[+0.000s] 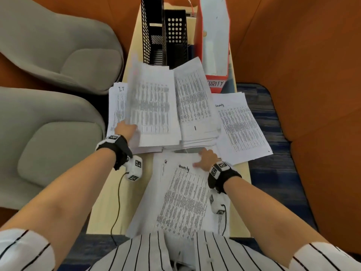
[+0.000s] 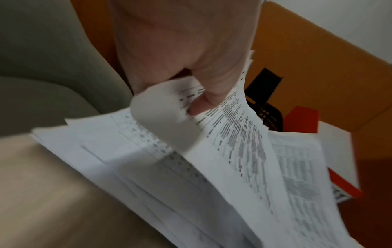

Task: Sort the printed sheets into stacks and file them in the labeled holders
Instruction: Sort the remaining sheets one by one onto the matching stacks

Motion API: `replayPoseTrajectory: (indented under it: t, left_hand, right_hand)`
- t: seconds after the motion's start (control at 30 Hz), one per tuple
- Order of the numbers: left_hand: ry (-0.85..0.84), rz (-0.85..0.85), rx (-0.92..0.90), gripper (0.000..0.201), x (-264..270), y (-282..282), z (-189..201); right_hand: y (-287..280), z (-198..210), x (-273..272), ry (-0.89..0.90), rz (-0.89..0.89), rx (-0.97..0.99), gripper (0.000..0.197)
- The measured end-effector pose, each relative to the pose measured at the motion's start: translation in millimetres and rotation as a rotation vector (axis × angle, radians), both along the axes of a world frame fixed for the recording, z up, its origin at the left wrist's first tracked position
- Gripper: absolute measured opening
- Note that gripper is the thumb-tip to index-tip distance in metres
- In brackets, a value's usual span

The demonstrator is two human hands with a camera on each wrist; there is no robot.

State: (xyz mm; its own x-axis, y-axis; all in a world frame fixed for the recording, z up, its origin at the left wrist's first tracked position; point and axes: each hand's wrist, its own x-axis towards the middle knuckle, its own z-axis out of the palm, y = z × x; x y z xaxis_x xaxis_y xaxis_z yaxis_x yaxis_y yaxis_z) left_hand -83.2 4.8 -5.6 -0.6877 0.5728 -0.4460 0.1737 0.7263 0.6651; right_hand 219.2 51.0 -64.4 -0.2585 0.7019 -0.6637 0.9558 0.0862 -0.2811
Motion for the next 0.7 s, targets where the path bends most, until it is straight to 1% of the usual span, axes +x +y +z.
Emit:
replayPoseTrajectory:
  t: [0.03, 0.07, 0.13, 0.2, 0.23, 0.33, 0.4, 0.43, 0.47, 0.5, 0.53, 0.57, 0.6, 0.63, 0.67, 0.7]
  left_hand:
    - [0.042, -0.02, -0.046, 0.037, -13.6, -1.8, -3.4]
    - [0.077, -0.025, -0.09, 0.038, -25.9, -5.2, -8.3]
    - [0.123, 0.012, -0.127, 0.039, -42.0, -13.3, -16.0]
    - [0.127, 0.069, -0.135, 0.038, -52.3, -17.4, -22.0]
    - [0.118, 0.068, -0.134, 0.037, -55.4, -17.5, -22.5]
    - [0.108, -0.029, -0.194, 0.04, -58.0, -12.9, -23.2]
    - [0.148, -0.066, -0.23, 0.048, -55.3, -5.7, -25.6]
    - [0.225, -0.067, -0.258, 0.054, -50.2, -3.5, -25.4]
    - [0.341, -0.092, -0.264, 0.059, -43.3, -2.6, -24.6]
    - [0.458, -0.158, -0.22, 0.06, -33.0, -2.5, -21.6]
    - [0.527, -0.275, -0.133, 0.06, -18.8, -3.7, -17.7]
    - [0.518, -0.43, -0.037, 0.056, -3.4, -6.8, -19.3]
    - [0.428, -0.587, 0.042, 0.05, 15.2, -11.8, -20.9]
    - [0.278, -0.725, 0.047, 0.043, 33.6, -19.5, -26.4]
    - [0.125, -0.833, -0.004, 0.037, 50.8, -28.8, -32.5]
    - [0.0, -0.9, -0.071, 0.033, 65.6, -38.7, -39.9]
  right_hand:
    - [-4.8, -8.5, 4.2, -0.1, 0.123, 0.02, 0.084]
    - [-11.4, -11.6, 6.6, -0.145, 0.2, 0.037, 0.093]
    - [-22.5, -21.1, 7.0, -0.161, 0.262, 0.087, 0.101]
    - [-28.8, -26.5, 6.1, -0.163, 0.307, 0.168, 0.1]
    - [-29.4, -28.7, 5.6, -0.171, 0.329, 0.193, 0.099]
    - [-26.7, -30.8, 2.8, -0.171, 0.358, 0.14, 0.1]
    - [-24.7, -27.7, -1.9, -0.183, 0.357, 0.123, 0.102]
    - [-24.1, -24.9, -4.1, -0.189, 0.354, 0.124, 0.102]
    - [-24.3, -22.2, -5.9, -0.199, 0.37, 0.127, 0.099]
    - [-25.5, -18.9, -7.7, -0.201, 0.408, 0.143, 0.095]
    - [-28.0, -17.5, -8.6, -0.179, 0.454, 0.165, 0.089]
    - [-31.7, -17.1, -8.5, -0.119, 0.488, 0.192, 0.079]
    - [-36.5, -17.3, -7.4, -0.032, 0.512, 0.218, 0.067]
    - [-42.9, -18.5, -4.7, 0.059, 0.527, 0.234, 0.054]
    - [-49.4, -20.8, -0.1, 0.141, 0.535, 0.238, 0.043]
    - [-55.1, -23.1, 6.2, 0.196, 0.516, 0.22, 0.033]
